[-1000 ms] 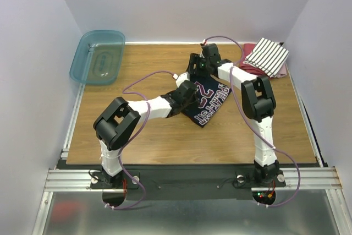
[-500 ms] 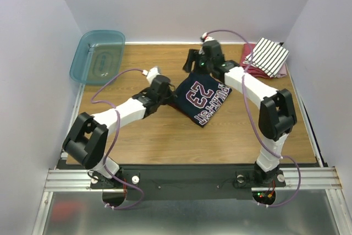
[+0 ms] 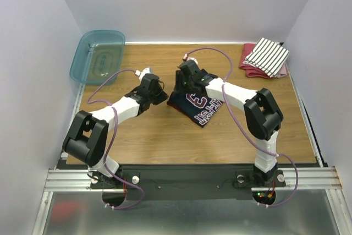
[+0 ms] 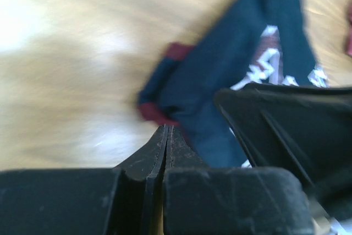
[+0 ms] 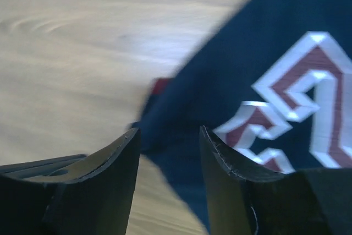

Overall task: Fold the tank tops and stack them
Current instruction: Neatly place the folded tank top to the corner

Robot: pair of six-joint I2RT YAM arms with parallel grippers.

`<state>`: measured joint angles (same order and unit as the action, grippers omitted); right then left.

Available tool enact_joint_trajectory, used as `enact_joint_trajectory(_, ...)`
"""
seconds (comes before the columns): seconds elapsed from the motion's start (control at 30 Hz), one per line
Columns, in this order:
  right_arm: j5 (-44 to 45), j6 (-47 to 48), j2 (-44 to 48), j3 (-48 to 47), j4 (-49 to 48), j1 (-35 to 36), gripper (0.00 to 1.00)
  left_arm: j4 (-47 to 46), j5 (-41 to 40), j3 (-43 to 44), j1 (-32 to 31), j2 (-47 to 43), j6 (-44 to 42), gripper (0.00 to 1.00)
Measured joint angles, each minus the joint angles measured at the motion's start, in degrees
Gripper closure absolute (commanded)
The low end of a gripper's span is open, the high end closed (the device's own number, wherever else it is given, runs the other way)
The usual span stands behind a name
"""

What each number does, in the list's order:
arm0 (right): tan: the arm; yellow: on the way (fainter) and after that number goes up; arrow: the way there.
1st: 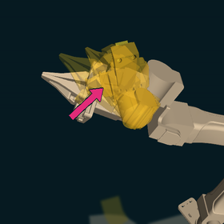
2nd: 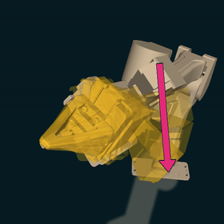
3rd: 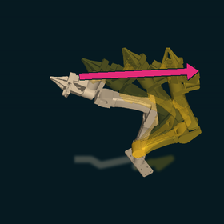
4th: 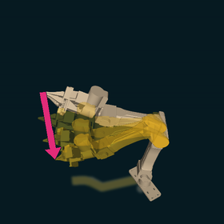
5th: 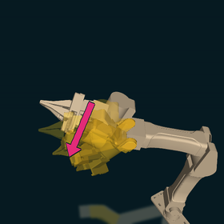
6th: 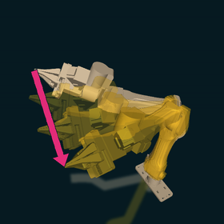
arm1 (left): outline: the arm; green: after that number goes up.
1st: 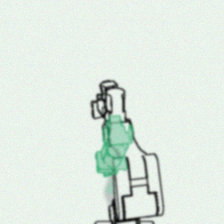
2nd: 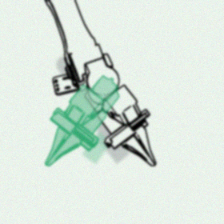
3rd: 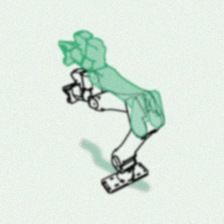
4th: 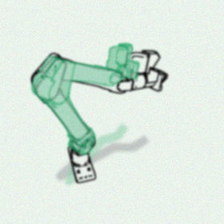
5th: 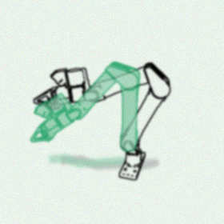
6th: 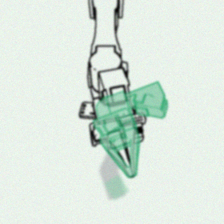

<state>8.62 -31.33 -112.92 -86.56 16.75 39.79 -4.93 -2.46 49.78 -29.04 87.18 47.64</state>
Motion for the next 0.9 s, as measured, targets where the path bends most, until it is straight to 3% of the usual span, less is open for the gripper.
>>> enact_joint_trajectory(0.17, 1.1, -2.1, 4.6, 4.9, -0.4, -6.5, 0.52, -3.6, 6.2, 9.9, -0.9, 6.4, -4.2, 1.00)
enact_joint_trajectory(0.4, -13.9, -6.6, 13.9, 20.7, -10.0, -21.6, 0.53, -9.6, 15.5, 24.9, -3.2, 22.2, -8.2, 1.00)
enact_joint_trajectory(0.6, -28.1, -10.5, 11.0, 31.5, -18.1, -29.0, 0.55, -9.9, 17.4, 26.1, -2.8, 30.8, -8.8, 1.00)
enact_joint_trajectory(0.9, -41.6, -13.0, 2.3, 27.6, -24.4, -35.2, 0.54, -11.5, 15.9, 24.9, 0.8, 33.7, -5.0, 1.00)
